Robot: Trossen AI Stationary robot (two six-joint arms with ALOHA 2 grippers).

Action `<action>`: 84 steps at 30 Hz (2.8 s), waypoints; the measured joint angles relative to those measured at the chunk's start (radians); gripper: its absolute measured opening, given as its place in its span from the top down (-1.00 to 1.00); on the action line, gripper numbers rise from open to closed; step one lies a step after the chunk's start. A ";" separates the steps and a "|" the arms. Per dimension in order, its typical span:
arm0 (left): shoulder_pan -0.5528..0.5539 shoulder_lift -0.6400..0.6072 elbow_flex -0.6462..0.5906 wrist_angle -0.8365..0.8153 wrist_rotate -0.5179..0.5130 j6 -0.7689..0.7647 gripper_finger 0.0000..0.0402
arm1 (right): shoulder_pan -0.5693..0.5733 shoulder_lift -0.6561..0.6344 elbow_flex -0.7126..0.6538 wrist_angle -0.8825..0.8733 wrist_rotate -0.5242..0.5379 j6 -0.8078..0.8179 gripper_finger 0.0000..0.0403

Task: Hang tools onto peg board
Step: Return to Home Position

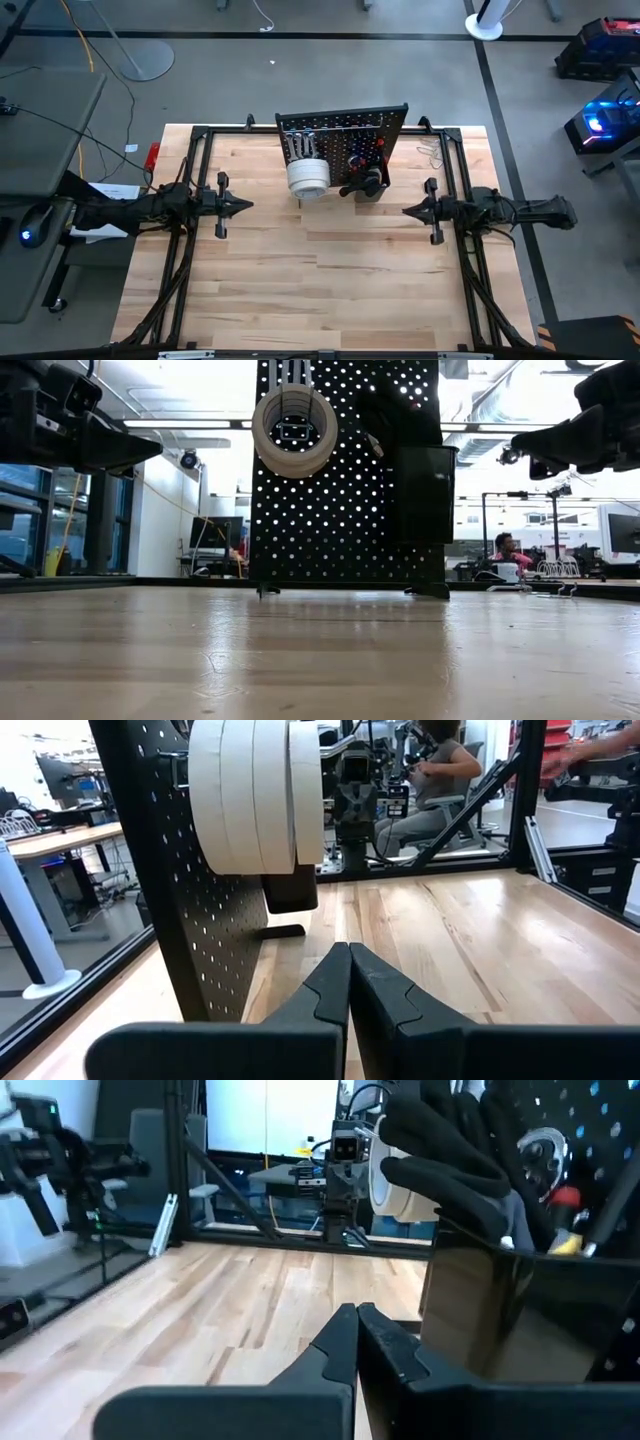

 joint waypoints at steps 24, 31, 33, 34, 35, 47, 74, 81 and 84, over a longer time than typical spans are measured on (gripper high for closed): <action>0.000 0.000 0.000 0.000 0.001 0.000 1.00 | 0.000 0.040 0.000 0.001 -0.003 0.224 1.00; 0.000 0.000 0.000 0.001 0.001 0.000 1.00 | 0.000 0.040 0.000 0.001 -0.003 0.224 1.00; 0.000 0.000 0.000 0.001 0.000 0.000 1.00 | 0.000 0.040 0.000 0.001 -0.003 0.224 1.00; 0.000 0.000 0.000 0.001 0.001 0.000 1.00 | 0.000 0.040 0.000 0.001 -0.003 0.224 1.00; 0.000 0.000 0.000 0.001 0.001 0.000 1.00 | 0.000 0.040 0.000 0.001 -0.003 0.224 1.00; 0.000 0.000 0.000 0.001 0.001 0.000 1.00 | 0.000 0.040 0.000 0.001 -0.003 0.224 1.00; 0.000 0.000 0.000 0.001 0.000 0.000 1.00 | 0.000 0.040 0.000 0.002 -0.003 0.224 1.00; 0.000 0.000 0.000 0.001 0.000 0.000 1.00 | 0.000 0.040 0.000 0.002 -0.003 0.224 1.00; 0.000 0.000 0.000 0.001 0.001 0.000 1.00 | 0.000 0.040 0.000 0.002 -0.003 0.224 1.00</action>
